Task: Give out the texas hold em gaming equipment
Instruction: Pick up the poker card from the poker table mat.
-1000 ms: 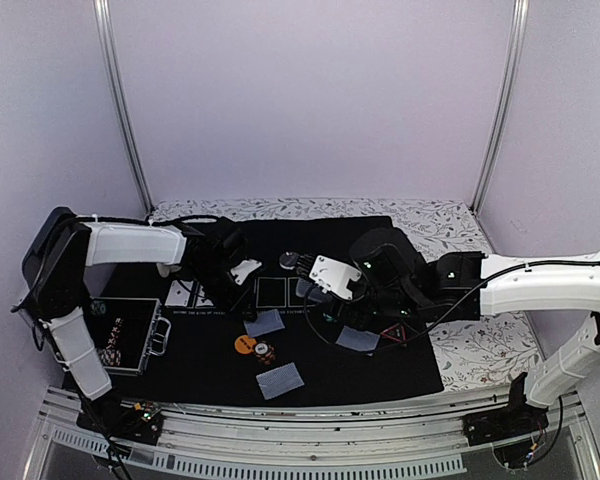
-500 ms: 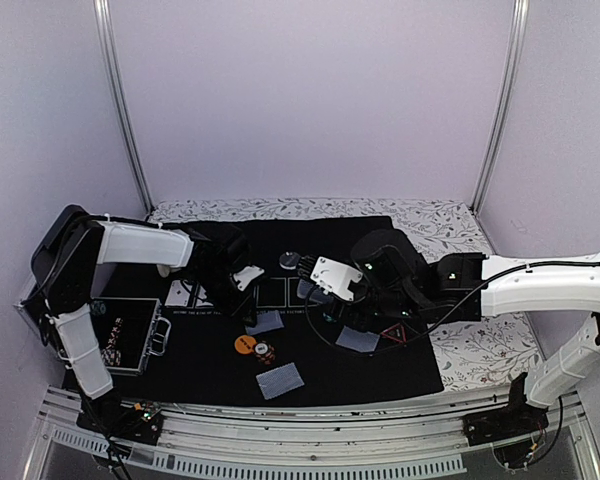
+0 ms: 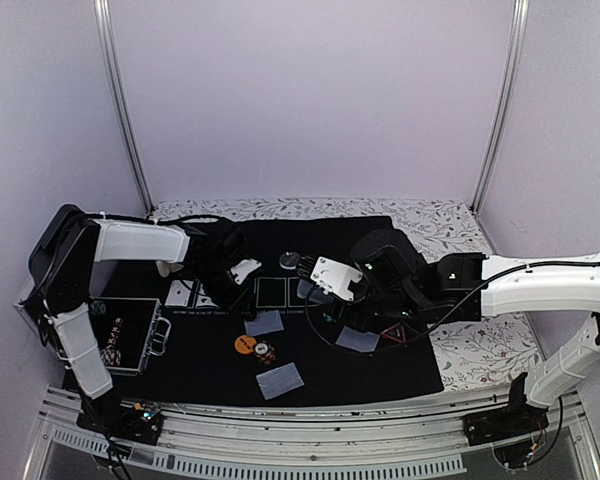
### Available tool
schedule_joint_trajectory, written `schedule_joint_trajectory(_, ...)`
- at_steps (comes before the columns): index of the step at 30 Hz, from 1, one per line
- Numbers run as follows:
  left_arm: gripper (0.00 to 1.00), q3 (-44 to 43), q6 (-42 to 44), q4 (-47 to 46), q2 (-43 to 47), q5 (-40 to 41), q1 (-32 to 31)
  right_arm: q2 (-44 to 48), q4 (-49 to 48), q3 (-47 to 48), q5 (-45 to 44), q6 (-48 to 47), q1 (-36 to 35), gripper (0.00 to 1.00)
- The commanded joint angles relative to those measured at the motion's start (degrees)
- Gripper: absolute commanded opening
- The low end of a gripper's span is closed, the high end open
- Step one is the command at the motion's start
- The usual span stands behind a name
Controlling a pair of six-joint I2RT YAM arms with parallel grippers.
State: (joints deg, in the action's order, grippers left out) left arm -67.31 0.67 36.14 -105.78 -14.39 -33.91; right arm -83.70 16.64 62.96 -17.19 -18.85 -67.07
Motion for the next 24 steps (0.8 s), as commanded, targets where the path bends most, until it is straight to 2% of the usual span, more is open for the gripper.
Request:
schedule_joint_trajectory(1, 0.50, -0.8, 1.0, 0.0, -2.6, -1.1, 0.5, 1.4, -1.3, -0.5, 0.5, 0.9, 0.0, 0.51)
schedule_joint_trajectory(10, 0.34, -0.8, 2.2, 0.0, -3.7, -4.2, 0.3, 1.3, -1.0, -0.5, 0.4, 1.1, 0.0, 0.51)
schedule_joint_trajectory(13, 0.21, -1.1, 2.3, 0.0, -3.8, -4.7, 0.3, 1.0, -0.9, -0.5, 0.3, 1.0, 0.1, 0.51)
schedule_joint_trajectory(16, 0.02, -1.3, 2.2, 0.1, -3.3, -5.0, 0.4, 1.0, -0.8, -0.2, 0.2, 0.9, 0.0, 0.51)
schedule_joint_trajectory(24, 0.00, -2.3, 0.7, 0.3, 3.9, -5.3, 0.4, 0.9, -0.7, -0.2, 0.0, 0.7, 0.1, 0.51)
